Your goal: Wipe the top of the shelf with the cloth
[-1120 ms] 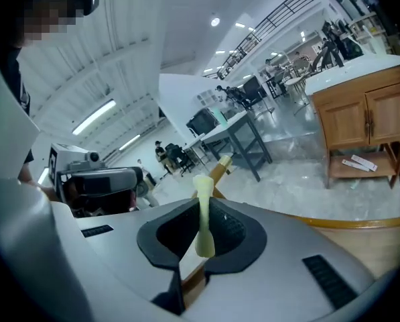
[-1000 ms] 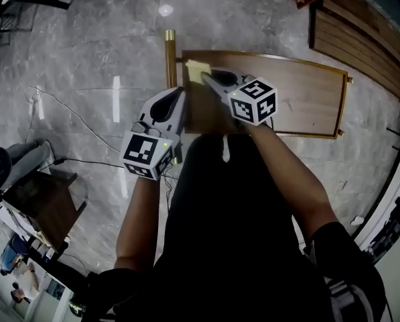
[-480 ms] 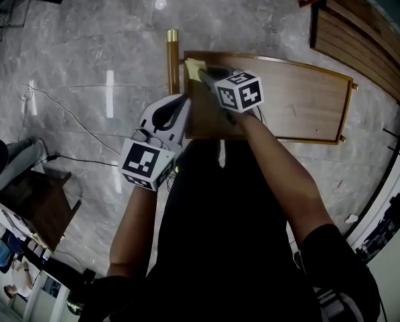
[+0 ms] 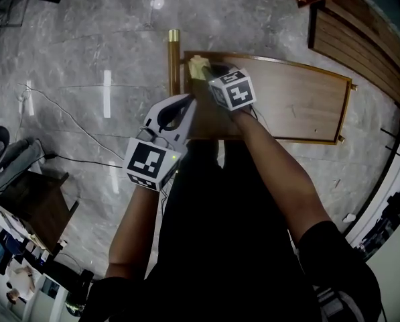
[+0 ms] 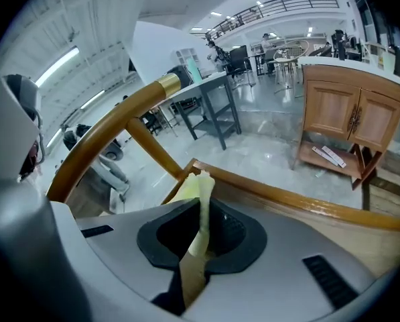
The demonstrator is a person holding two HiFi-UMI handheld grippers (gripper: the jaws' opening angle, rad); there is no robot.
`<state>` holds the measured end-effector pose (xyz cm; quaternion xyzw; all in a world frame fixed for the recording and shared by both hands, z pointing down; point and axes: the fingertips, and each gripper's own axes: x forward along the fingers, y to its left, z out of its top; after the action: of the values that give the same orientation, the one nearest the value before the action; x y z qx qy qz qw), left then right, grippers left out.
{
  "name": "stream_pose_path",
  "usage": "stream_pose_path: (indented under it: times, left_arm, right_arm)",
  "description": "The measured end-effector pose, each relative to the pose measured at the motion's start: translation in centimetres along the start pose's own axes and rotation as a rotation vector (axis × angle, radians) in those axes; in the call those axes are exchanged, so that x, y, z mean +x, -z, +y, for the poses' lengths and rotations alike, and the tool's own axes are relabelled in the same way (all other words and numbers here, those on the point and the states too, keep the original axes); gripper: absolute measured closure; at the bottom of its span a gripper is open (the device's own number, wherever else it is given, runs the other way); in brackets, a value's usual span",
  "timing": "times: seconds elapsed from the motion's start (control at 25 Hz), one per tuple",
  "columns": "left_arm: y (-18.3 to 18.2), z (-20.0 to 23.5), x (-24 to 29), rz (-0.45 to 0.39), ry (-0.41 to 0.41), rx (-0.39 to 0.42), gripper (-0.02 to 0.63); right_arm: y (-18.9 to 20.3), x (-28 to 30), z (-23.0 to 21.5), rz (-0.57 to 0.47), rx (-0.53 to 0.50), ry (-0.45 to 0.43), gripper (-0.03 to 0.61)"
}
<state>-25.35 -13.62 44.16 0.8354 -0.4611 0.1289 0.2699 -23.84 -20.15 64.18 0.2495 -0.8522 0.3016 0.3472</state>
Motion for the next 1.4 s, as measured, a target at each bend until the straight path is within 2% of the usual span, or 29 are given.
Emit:
stream_pose_path:
  times: [0.4,0.6,1.4]
  left_arm:
    - [0.0,-3.8,3.8,0.037,0.027,0.039,0.604]
    - [0.5,-7.1,6.9,0.057,0.040,0.023,0.604]
    - [2.5,-16.0,15.4,0.140,0.090,0.040,0.604]
  right_arm:
    - [1.3,-3.1,-4.4,0.033,-0.051,0.059,0.537]
    - [2.8,-5.5,-6.9,0.058,-0.084,0.070,0.537]
    - [7.4,-14.7,-18.7,0.011,-0.033,0.146,0.537]
